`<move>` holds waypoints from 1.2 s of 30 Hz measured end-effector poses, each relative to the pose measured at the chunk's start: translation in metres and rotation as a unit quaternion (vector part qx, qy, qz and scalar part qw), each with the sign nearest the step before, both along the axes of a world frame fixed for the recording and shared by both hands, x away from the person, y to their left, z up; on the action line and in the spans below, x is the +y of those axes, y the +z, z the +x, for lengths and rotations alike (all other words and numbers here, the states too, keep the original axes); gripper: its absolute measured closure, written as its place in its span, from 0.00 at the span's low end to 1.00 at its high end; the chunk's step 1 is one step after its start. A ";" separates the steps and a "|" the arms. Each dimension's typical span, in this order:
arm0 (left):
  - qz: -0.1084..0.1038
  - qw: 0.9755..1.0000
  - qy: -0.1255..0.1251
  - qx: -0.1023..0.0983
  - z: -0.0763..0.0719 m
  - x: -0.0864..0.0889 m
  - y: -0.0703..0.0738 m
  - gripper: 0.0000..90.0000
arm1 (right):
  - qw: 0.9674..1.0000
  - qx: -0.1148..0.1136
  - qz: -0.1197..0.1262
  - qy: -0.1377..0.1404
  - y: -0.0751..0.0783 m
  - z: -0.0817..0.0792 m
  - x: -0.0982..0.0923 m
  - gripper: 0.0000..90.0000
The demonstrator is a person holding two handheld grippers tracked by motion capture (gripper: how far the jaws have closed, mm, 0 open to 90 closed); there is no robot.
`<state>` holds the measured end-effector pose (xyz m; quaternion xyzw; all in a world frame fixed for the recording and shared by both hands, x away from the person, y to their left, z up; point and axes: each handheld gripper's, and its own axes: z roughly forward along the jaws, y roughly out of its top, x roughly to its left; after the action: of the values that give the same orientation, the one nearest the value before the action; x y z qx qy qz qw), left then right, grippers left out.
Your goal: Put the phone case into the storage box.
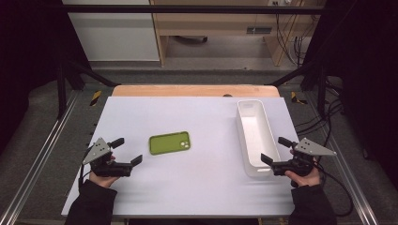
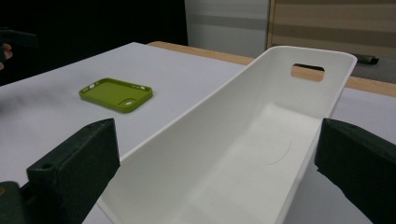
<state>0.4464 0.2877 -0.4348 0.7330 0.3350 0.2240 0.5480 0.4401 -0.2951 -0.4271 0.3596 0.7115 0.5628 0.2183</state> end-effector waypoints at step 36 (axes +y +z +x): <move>0.032 0.999 -0.003 0.026 0.012 -0.023 0.018 0.00 | 1.000 -0.001 0.000 0.002 0.002 -0.001 0.000 0.01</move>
<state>0.4583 0.2649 -0.4171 0.7568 0.3391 0.2139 0.5162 0.4395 -0.2953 -0.4252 0.3576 0.7116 0.5640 0.2181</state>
